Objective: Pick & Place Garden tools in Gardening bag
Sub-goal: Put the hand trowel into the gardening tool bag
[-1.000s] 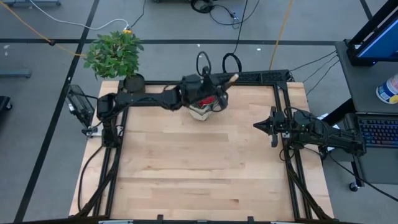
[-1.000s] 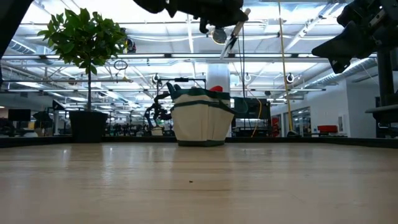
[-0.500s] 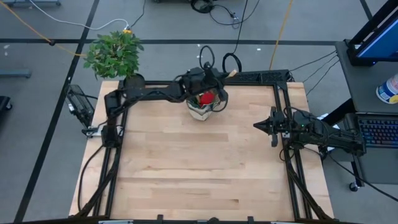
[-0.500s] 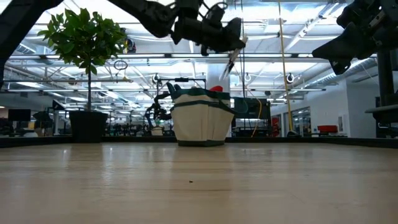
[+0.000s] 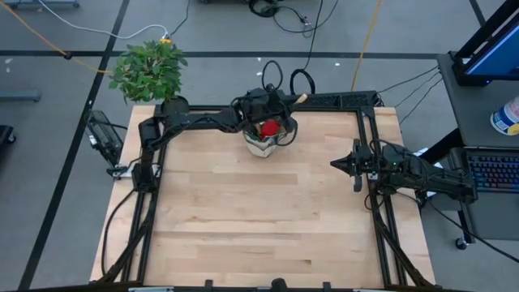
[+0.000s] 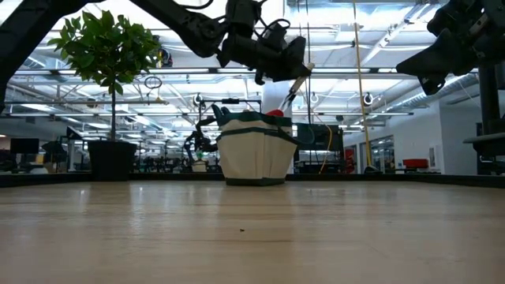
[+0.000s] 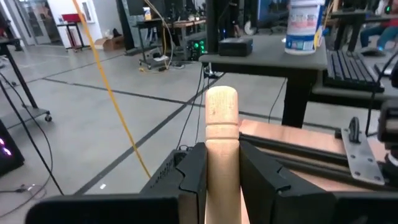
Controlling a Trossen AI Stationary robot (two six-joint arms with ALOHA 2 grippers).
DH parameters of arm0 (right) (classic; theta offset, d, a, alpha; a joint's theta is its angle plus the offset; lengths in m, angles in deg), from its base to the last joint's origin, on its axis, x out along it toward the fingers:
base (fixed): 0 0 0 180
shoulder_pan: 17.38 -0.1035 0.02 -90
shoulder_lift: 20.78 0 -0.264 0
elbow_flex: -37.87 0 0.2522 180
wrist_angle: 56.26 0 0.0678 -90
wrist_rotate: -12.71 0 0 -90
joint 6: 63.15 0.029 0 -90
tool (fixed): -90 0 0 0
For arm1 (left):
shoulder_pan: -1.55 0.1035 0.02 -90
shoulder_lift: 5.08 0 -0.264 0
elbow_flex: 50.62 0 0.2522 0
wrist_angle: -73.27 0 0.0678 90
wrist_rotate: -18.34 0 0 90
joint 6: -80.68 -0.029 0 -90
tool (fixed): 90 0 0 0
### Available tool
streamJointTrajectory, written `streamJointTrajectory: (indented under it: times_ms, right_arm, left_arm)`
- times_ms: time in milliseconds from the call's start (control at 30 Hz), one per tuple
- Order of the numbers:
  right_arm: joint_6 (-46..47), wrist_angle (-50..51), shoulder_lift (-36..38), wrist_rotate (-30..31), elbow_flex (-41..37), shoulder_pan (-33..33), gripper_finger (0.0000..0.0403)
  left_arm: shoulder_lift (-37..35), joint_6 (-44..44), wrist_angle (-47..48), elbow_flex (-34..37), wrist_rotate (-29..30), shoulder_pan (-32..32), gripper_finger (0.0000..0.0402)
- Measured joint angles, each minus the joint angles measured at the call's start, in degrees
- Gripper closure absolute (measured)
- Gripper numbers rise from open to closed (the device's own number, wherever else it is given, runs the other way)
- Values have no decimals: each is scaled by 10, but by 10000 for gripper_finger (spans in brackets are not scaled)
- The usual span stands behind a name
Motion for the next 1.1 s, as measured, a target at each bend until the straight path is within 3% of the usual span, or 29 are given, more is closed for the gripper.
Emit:
streamJointTrajectory:
  times_ms: [233,833,1100]
  right_arm:
    - [1,0,0,0,0,0,403]
    - [15,0,0,0,0,0,403]
    - [15,0,0,0,0,0,403]
  left_arm:
    - [7,6,-26,0,-9,6,334]
    - [11,-15,24,0,-24,9,334]
    - [11,-10,23,0,-7,10,273]
